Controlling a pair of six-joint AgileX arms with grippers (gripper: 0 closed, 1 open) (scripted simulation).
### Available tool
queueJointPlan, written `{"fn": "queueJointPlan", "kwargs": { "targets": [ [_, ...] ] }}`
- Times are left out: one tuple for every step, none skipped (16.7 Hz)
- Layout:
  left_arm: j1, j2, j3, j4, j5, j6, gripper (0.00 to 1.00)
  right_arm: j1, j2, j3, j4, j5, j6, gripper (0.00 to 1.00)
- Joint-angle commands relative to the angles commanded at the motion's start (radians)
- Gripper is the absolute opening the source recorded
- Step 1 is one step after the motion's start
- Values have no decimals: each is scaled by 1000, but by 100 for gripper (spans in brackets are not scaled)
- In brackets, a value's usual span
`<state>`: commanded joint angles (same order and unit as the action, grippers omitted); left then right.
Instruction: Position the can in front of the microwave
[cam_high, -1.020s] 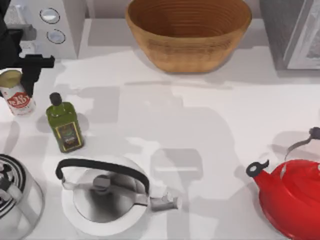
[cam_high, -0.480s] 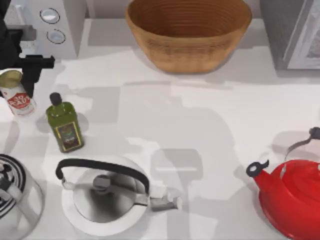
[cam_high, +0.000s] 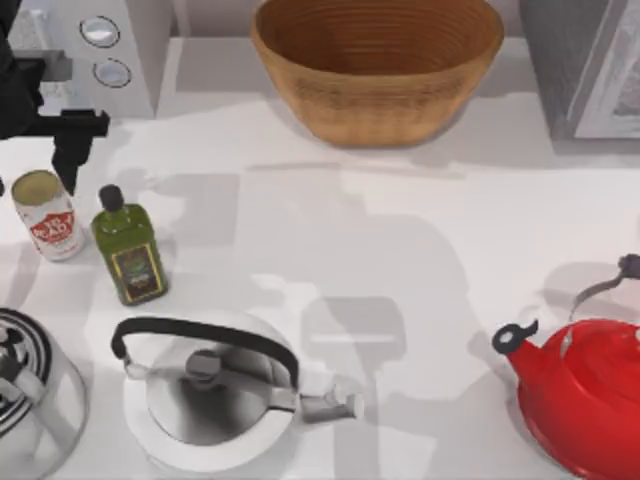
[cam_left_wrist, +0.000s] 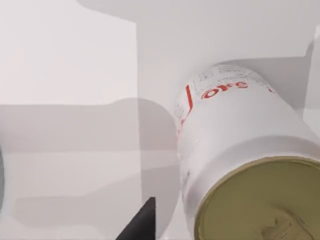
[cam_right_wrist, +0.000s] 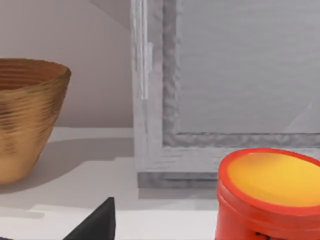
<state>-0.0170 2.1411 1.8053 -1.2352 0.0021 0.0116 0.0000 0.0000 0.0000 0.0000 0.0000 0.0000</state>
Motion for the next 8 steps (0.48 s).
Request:
{"fn": "queueJointPlan", "kwargs": {
  "targets": [
    [0,0,0,0,0,0,100,0,0,0,0,0,0,100],
    [0,0,0,0,0,0,100,0,0,0,0,0,0,100],
    [0,0,0,0,0,0,100,0,0,0,0,0,0,100],
    [0,0,0,0,0,0,100,0,0,0,0,0,0,100],
    [0,0,0,0,0,0,100,0,0,0,0,0,0,100],
    [0,0,0,0,0,0,100,0,0,0,0,0,0,100],
    [0,0,0,0,0,0,100,0,0,0,0,0,0,100],
    [0,0,0,0,0,0,100,0,0,0,0,0,0,100]
  ]
}}
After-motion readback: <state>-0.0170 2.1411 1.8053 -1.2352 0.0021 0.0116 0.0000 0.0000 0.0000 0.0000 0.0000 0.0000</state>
